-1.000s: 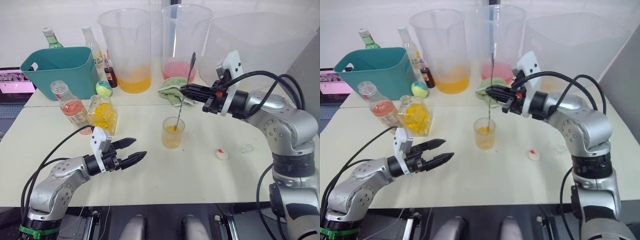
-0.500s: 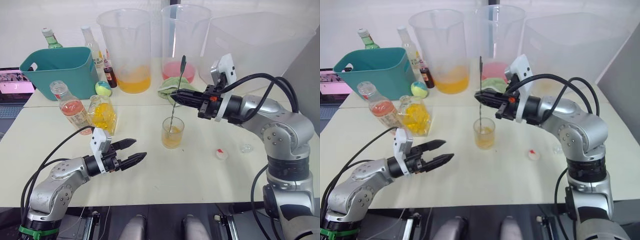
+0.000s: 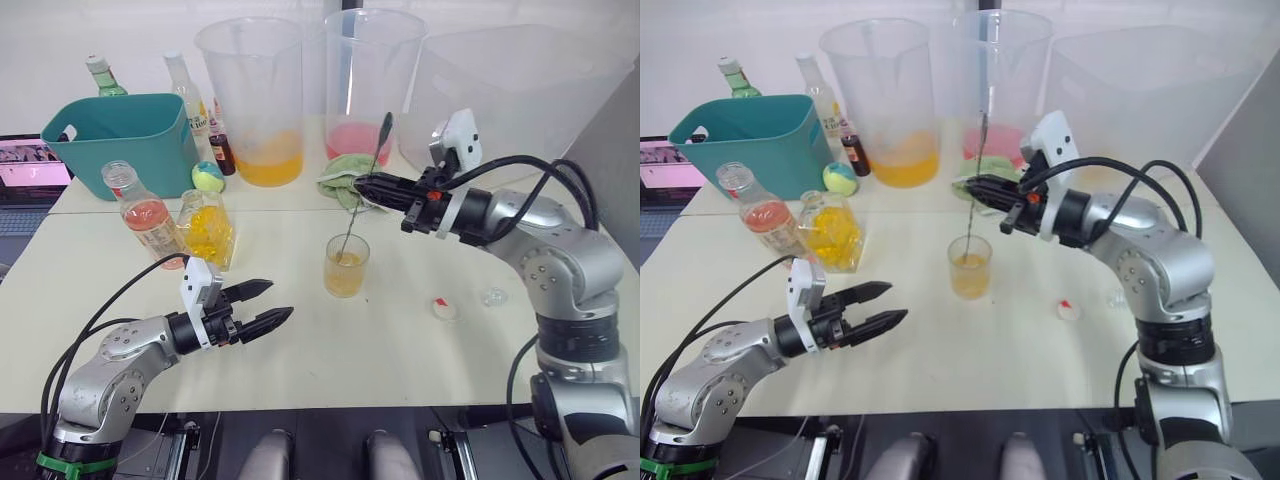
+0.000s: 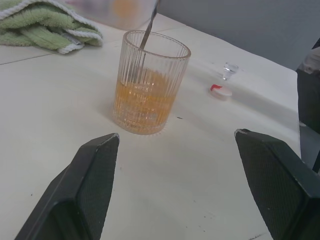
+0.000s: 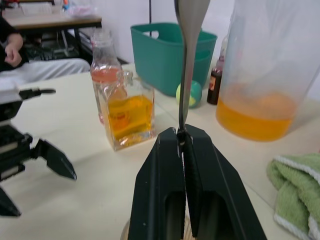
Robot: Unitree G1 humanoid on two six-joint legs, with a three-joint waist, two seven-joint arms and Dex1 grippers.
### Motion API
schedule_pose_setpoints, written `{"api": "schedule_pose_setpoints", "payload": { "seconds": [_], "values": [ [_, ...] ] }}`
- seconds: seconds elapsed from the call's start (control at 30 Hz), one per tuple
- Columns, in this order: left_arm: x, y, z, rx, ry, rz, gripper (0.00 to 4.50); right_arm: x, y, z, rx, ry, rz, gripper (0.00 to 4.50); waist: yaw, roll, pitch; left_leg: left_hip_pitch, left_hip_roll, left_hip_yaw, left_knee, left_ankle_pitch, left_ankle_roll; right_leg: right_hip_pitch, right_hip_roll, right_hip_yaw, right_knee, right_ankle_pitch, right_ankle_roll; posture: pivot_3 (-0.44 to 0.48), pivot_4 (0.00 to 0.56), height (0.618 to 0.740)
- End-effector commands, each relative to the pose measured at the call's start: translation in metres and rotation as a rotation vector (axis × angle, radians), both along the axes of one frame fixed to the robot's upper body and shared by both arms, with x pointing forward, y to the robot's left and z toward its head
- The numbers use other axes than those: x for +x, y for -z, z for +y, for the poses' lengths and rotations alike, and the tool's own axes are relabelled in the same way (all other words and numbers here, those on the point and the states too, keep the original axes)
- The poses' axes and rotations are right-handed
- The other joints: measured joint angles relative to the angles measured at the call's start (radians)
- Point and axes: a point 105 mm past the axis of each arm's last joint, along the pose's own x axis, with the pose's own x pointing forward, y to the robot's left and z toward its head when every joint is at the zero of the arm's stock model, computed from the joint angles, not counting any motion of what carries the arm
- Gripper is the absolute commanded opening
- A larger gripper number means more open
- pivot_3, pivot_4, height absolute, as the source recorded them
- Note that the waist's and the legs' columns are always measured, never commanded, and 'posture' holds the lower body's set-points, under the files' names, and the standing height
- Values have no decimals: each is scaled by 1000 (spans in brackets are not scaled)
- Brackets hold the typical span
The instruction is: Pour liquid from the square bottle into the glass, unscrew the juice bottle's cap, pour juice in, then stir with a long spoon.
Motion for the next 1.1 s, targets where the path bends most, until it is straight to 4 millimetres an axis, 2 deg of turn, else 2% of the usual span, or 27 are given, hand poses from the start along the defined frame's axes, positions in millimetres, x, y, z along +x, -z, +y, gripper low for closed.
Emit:
{"api": "schedule_pose_setpoints", "payload": {
  "seconds": [0.03,0.3,0.4,0.53,0.67,0.87,1.1],
  "values": [
    [-2,-8,1,0,9,-43,3902,-17,-4,8,-34,-81,-6,0,0,0,0,0,0,0,0,0,0,0,0,0,0,0,0,0,150,738],
    [-3,-7,2,0,4,-41,3902,-25,-14,18,-9,-125,-3,0,-1,0,0,0,0,0,0,0,0,0,0,0,0,0,0,0,150,738],
    [-3,-7,3,1,2,-42,3902,-22,-9,21,-4,-109,13,0,-1,0,0,0,0,0,0,0,0,0,0,0,0,0,0,0,150,738],
    [-2,-7,3,-1,0,-41,3902,-9,8,26,-11,-54,35,0,-1,0,0,0,0,0,0,0,0,0,0,0,0,0,0,0,150,738],
    [-2,-8,2,-3,2,-41,3902,-6,11,26,-9,-45,37,0,0,0,0,0,0,0,0,0,-1,0,0,0,0,0,0,0,150,738],
    [-2,-8,2,-2,2,-44,3902,7,5,12,-49,17,7,0,0,0,0,0,0,0,0,0,-1,0,0,0,0,0,0,0,150,738],
    [-1,-9,1,-2,6,-47,3902,16,-16,4,0,59,-64,0,-1,0,0,0,0,0,0,1,-1,0,0,0,0,0,0,0,150,738]
  ]
}}
